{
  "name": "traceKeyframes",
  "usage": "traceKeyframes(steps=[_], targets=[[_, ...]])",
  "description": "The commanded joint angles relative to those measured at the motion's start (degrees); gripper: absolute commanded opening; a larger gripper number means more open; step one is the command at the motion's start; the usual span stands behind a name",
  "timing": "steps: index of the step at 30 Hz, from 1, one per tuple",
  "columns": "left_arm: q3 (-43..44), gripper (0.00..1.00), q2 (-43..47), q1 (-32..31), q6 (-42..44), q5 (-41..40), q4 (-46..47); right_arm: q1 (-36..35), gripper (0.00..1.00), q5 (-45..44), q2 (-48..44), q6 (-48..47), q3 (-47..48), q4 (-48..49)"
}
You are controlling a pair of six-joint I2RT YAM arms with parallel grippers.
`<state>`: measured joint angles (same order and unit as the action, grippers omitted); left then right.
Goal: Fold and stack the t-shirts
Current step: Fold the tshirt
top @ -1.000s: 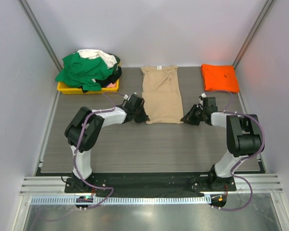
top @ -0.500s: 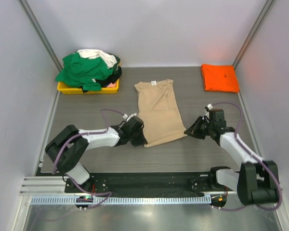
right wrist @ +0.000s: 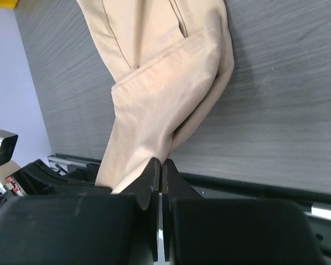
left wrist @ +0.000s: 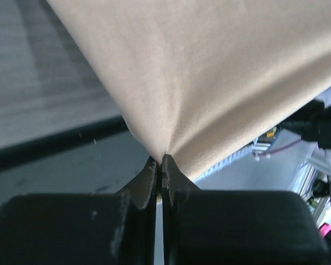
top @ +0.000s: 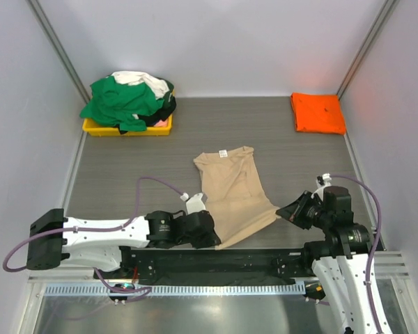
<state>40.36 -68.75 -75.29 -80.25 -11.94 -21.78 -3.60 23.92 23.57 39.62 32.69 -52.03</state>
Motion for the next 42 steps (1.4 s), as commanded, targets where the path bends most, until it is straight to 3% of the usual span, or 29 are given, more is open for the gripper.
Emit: traceKeyframes(steps=[1, 8, 18, 31, 42], targets=[[4.28, 0.00, 1.95, -3.81, -6.32, -5.46, -12.49, 0.17, 0.01, -0.98, -2.21, 1.87, 5.10, -8.87], [14.48, 0.00, 1.69, -2.77, -6.41, -10.73, -24.52, 0.25, 0.01, -5.28, 6.73, -0.85, 15.28, -6.86], [16.68, 0.00, 1.61, 18.58, 5.97, 0.07, -20.86, 0.25, 0.01, -7.66, 27.47, -3.49, 23.64, 4.65], [25.20, 0.00, -13.42, 39.85, 19.77, 15.63, -16.45, 0.25, 0.01, -5.64, 54.11, -5.60, 36.29, 16.60], [36.17, 0.00, -33.01, 50.76, 29.26, 24.77, -15.13, -0.09, 0.01, -4.58, 74.41, -4.29, 45.88, 22.75]])
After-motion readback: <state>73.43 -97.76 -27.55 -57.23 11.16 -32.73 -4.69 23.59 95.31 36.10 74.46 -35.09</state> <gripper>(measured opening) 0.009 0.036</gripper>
